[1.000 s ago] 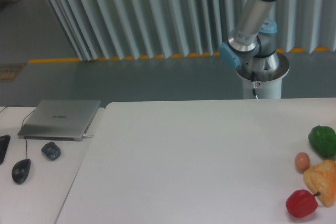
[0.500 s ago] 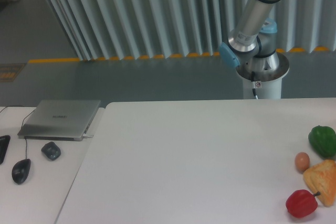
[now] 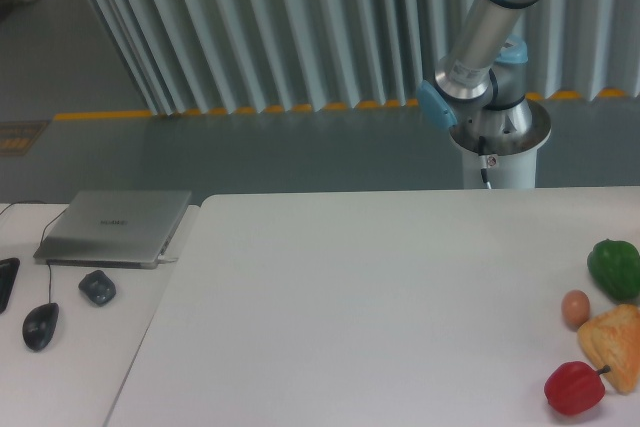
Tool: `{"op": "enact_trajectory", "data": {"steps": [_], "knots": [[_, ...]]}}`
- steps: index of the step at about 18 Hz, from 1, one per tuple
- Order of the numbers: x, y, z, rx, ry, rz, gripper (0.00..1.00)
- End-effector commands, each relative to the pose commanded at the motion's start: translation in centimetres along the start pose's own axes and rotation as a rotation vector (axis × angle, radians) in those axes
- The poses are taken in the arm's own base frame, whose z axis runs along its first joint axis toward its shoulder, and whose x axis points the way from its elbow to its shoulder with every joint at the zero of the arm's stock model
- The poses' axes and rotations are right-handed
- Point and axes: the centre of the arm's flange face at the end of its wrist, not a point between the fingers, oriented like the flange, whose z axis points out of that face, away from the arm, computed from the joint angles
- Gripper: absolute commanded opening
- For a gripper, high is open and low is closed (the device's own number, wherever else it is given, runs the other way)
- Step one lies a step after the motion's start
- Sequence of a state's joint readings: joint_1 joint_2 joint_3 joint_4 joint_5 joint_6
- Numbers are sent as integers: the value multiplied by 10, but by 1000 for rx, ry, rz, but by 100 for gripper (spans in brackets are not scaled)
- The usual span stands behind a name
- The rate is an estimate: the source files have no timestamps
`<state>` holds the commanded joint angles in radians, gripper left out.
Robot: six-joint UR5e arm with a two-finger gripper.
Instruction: Place the yellow pepper on the table
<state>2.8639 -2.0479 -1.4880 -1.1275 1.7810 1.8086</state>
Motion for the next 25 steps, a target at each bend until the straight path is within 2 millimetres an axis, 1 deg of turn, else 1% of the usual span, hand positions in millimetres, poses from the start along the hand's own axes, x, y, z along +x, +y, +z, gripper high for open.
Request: {"op": "enact_trajectory", "data": {"steps": [1,2,4,5,6,8,10,11,12,13,15,17,18,20,22,23,24,25], "knots": [[-1,-2,-9,1,-12,8,19],[-1,-1,-17,2,-19,10,19],[-3,4,-44,28,-23,11,19],[-3,7,-69,82,-37,6,19],[-3,6,-83,135,-41,1,19],[5,-2,-114,262,-82,-49,21],[13,-20,-130,321,-87,-132,21],[20,-37,-140,338,-88,-156,21],[28,-59,-149,343,-87,-166,22],[41,-91,-160,345,-78,-202,23],[58,-148,-168,342,-54,-238,23],[79,-196,-169,280,-34,-247,23],[94,-232,-166,218,-28,-235,26],[113,-271,-160,130,-31,-215,27],[131,-298,-146,43,-32,-192,27],[139,-316,-133,-1,-26,-195,27],[143,-330,-126,-26,-23,-199,27],[148,-351,-113,-63,-22,-200,27]]}}
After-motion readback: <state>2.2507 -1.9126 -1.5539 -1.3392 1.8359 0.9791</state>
